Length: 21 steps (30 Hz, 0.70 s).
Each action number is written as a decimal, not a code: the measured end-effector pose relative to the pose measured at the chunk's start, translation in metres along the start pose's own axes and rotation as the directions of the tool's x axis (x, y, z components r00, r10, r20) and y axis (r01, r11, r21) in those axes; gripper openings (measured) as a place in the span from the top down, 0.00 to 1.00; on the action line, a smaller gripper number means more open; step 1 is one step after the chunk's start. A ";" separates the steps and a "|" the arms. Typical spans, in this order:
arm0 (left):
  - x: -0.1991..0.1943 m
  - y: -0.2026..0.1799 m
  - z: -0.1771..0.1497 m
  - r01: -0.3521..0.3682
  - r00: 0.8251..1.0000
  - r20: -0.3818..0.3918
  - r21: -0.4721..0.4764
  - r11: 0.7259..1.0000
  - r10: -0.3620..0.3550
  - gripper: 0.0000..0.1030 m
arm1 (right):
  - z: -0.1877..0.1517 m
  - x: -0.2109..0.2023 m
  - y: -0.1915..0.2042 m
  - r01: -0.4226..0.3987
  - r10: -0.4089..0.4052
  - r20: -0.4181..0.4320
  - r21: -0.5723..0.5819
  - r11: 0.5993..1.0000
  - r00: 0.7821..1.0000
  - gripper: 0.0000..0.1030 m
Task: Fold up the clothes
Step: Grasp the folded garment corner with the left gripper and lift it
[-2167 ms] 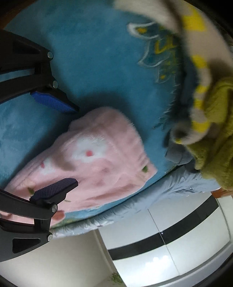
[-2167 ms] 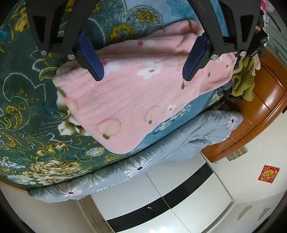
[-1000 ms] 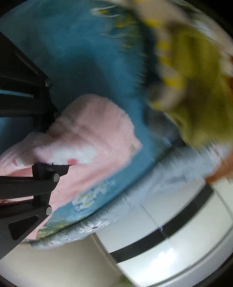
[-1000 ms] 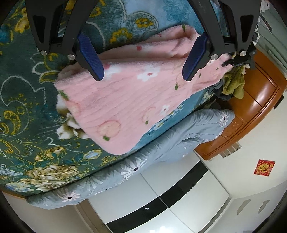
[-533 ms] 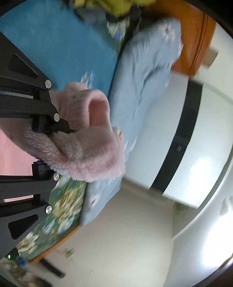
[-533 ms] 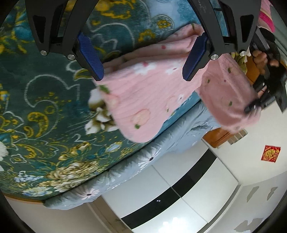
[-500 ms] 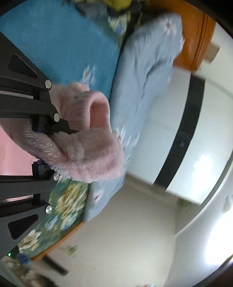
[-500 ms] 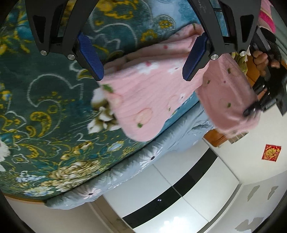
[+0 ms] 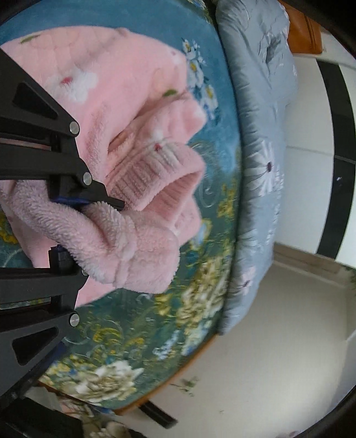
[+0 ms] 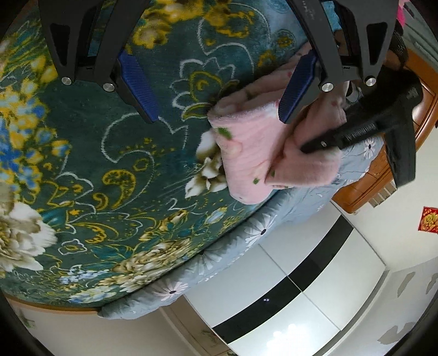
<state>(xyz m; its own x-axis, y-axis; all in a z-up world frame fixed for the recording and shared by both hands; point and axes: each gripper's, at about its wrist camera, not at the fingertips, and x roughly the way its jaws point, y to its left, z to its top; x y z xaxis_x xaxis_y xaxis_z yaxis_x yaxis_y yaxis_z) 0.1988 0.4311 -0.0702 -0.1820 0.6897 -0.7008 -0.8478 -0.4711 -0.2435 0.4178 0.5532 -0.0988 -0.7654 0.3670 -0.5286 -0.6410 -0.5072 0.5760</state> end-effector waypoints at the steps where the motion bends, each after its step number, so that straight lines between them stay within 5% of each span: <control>1: 0.003 -0.003 -0.003 0.000 1.000 -0.019 0.010 1.000 0.000 0.77 | 0.000 0.000 0.000 0.001 -0.001 -0.003 0.001 1.000 1.000 0.13; 8: -0.023 0.010 -0.010 0.067 0.997 -0.032 -0.034 0.997 -0.068 0.68 | 0.003 -0.002 0.008 -0.002 0.002 -0.006 -0.011 1.000 1.000 0.13; 11: -0.040 0.016 -0.015 0.137 0.990 -0.034 -0.053 0.989 -0.139 0.50 | 0.005 -0.002 0.016 -0.012 0.012 -0.008 -0.030 0.999 1.000 0.13; 13: -0.046 0.019 -0.017 0.170 0.985 -0.016 -0.059 0.984 -0.171 0.30 | 0.008 0.001 0.029 -0.025 0.024 -0.013 -0.064 0.998 1.000 0.13; 18: -0.074 0.040 -0.018 0.280 0.960 0.037 -0.104 0.954 -0.278 0.29 | 0.018 0.003 0.062 -0.059 0.058 -0.014 -0.153 0.986 0.998 0.13; 21: -0.096 0.073 -0.017 0.190 0.977 0.123 -0.152 0.970 -0.172 0.29 | 0.024 0.007 0.087 -0.071 0.065 -0.032 -0.246 0.967 0.997 0.13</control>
<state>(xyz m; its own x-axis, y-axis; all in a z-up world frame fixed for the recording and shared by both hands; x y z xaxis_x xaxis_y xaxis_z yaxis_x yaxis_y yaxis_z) 0.1630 0.3216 -0.0321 -0.0936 0.8229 -0.5605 -0.7812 -0.4097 -0.4711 0.3554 0.5302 -0.0379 -0.8034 0.3078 -0.5097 -0.5512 -0.7083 0.4410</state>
